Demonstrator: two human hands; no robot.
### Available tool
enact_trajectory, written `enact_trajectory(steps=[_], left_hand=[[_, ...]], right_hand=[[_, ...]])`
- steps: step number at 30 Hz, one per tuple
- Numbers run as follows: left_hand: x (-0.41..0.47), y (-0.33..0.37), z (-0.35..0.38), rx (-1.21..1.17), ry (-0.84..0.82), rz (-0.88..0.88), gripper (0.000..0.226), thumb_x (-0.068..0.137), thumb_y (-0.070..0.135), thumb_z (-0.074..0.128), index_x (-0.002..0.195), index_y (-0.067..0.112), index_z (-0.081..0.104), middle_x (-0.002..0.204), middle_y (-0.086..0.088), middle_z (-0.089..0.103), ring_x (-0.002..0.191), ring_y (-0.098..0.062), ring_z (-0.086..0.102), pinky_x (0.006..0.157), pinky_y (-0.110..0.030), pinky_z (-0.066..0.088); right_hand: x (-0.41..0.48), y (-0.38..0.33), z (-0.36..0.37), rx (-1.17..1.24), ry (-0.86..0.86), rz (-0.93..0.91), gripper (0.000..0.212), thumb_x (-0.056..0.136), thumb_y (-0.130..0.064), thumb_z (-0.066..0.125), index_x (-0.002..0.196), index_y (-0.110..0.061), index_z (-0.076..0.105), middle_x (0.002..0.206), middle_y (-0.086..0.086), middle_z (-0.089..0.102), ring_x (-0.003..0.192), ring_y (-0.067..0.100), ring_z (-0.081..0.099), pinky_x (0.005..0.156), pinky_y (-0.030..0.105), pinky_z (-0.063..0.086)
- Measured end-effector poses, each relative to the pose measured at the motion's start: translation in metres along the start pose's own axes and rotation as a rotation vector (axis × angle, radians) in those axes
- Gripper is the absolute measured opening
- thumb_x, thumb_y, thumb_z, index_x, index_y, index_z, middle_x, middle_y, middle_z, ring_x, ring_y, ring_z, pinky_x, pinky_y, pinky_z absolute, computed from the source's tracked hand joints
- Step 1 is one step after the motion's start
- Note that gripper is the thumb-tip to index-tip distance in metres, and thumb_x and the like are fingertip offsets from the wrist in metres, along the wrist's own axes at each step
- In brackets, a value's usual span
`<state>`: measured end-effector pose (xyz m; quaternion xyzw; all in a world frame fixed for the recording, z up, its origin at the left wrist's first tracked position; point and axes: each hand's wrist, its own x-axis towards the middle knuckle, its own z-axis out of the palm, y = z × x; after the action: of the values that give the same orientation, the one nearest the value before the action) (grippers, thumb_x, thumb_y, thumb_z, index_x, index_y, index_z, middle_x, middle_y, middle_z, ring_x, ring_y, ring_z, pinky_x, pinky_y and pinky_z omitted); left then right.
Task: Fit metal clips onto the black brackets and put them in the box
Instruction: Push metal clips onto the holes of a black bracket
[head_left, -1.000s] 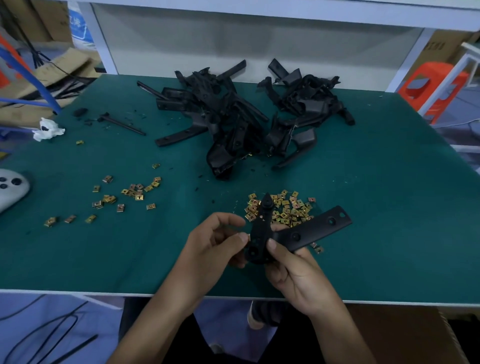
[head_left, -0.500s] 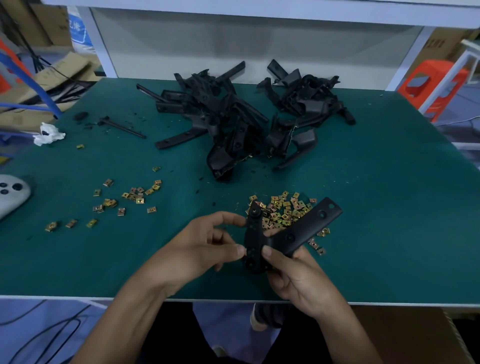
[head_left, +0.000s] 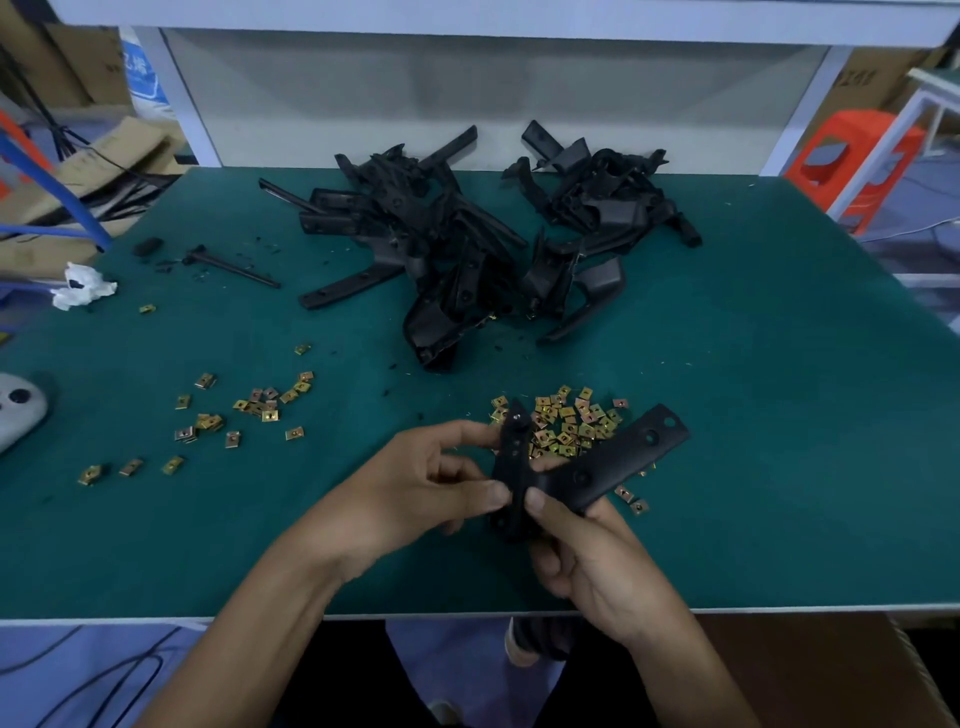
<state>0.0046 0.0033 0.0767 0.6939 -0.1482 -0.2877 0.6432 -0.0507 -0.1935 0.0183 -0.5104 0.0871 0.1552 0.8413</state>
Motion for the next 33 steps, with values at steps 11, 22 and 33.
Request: enact_trajectory(steps=[11, 22, 33], left_hand=[[0.116, -0.031, -0.019, 1.250, 0.255, 0.138, 0.040, 0.105, 0.013, 0.043, 0.141, 0.024, 0.055, 0.130, -0.008, 0.056, 0.112, -0.027, 0.055, 0.094, -0.028, 0.044], [0.099, -0.034, -0.026, 0.996, 0.329, 0.146, 0.021, 0.097, 0.030, 0.061, 0.118, 0.029, 0.066, 0.101, 0.007, 0.055, 0.090, -0.016, 0.061, 0.079, -0.028, 0.043], [0.088, -0.018, -0.027, 0.755, 0.289, 0.008, 0.011, 0.094, 0.030, 0.067, 0.090, 0.035, 0.057, 0.082, 0.013, 0.063, 0.071, 0.001, 0.058, 0.056, -0.010, 0.038]], right_hand=[[0.001, -0.005, -0.005, 0.278, 0.020, -0.006, 0.064, 0.071, -0.021, 0.089, 0.124, -0.012, 0.055, 0.074, 0.004, 0.061, 0.038, 0.006, 0.042, 0.032, 0.016, 0.030], [0.003, -0.006, -0.004, 0.275, 0.055, 0.018, 0.053, 0.071, -0.018, 0.081, 0.117, -0.015, 0.057, 0.086, 0.009, 0.059, 0.039, 0.007, 0.042, 0.032, 0.016, 0.030], [0.000, -0.006, -0.004, 0.274, 0.056, 0.004, 0.042, 0.076, -0.015, 0.076, 0.114, -0.016, 0.058, 0.077, 0.006, 0.065, 0.037, 0.007, 0.043, 0.031, 0.017, 0.032]])
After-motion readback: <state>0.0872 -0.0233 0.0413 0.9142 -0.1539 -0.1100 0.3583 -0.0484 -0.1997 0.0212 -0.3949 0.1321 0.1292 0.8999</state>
